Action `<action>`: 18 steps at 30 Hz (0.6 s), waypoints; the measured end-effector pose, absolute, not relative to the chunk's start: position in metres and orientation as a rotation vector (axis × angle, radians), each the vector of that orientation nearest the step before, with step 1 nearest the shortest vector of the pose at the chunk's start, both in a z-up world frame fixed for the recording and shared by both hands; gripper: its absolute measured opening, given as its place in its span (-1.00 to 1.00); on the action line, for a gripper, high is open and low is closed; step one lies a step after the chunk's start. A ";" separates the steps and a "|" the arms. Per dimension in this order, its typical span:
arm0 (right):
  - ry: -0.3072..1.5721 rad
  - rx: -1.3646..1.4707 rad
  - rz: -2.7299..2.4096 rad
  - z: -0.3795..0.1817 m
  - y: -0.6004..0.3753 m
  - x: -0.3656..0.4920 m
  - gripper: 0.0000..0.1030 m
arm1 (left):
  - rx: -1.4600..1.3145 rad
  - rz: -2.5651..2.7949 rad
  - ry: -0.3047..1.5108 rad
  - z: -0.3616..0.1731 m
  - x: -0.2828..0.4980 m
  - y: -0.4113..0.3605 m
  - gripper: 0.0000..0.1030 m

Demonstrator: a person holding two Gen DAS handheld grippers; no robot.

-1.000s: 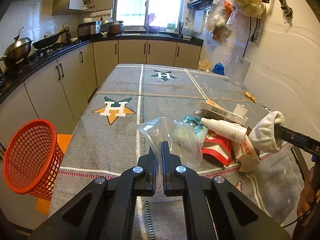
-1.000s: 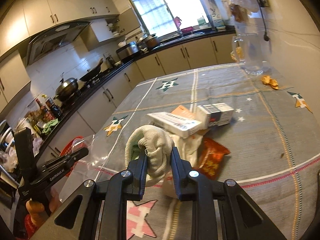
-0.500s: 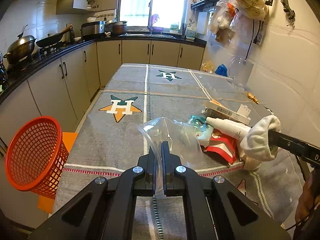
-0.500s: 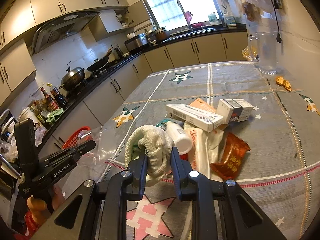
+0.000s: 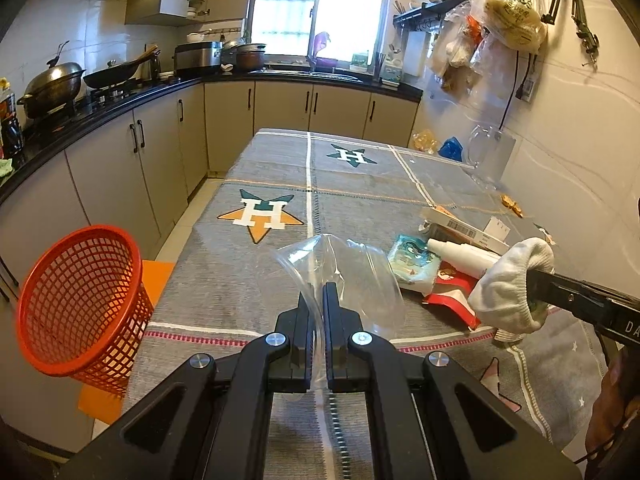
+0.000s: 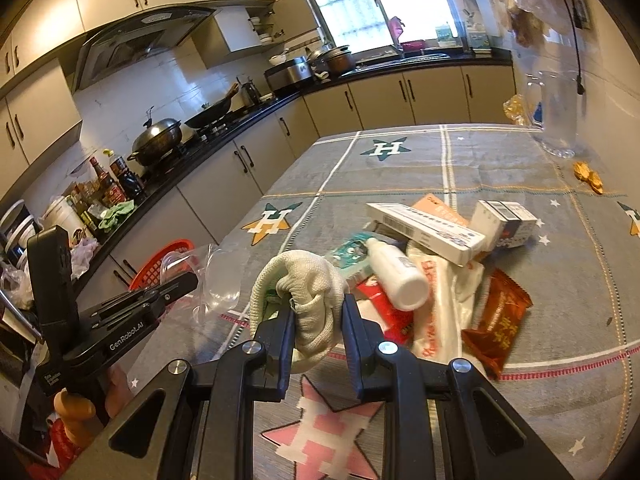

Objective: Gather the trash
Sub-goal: 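Lift the clear cup and white sock off the table with both tools, then lower the cup and sock into the red basket and open both tools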

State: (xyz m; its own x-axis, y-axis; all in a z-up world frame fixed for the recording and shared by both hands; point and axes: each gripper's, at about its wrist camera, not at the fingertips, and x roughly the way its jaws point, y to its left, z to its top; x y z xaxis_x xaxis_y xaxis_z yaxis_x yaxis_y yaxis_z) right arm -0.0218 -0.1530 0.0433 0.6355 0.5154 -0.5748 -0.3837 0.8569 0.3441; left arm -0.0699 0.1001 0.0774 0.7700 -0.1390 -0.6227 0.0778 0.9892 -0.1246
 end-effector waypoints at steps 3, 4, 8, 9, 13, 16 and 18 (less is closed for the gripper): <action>0.721 0.184 0.533 0.045 -0.143 -0.020 -0.53 | -0.105 -0.106 0.675 0.079 -0.071 0.108 -0.92; 0.722 0.179 0.538 0.045 -0.139 -0.018 -0.53 | -0.108 -0.100 0.671 0.080 -0.072 0.112 -0.92; 0.729 0.160 0.566 0.048 -0.121 -0.014 -0.53 | -0.131 -0.072 0.649 0.086 -0.077 0.131 -0.92; 0.731 0.154 0.574 0.049 -0.117 -0.013 -0.53 | -0.136 -0.061 0.643 0.087 -0.079 0.137 -0.92; 0.742 0.126 0.613 0.052 -0.092 -0.009 -0.52 | -0.161 -0.019 0.629 0.090 -0.082 0.160 -0.92; 0.744 0.101 0.647 0.055 -0.070 -0.006 -0.53 | -0.178 0.018 0.626 0.090 -0.084 0.180 -0.92; 0.745 0.084 0.672 0.057 -0.054 -0.003 -0.53 | -0.192 0.040 0.625 0.089 -0.086 0.194 -0.92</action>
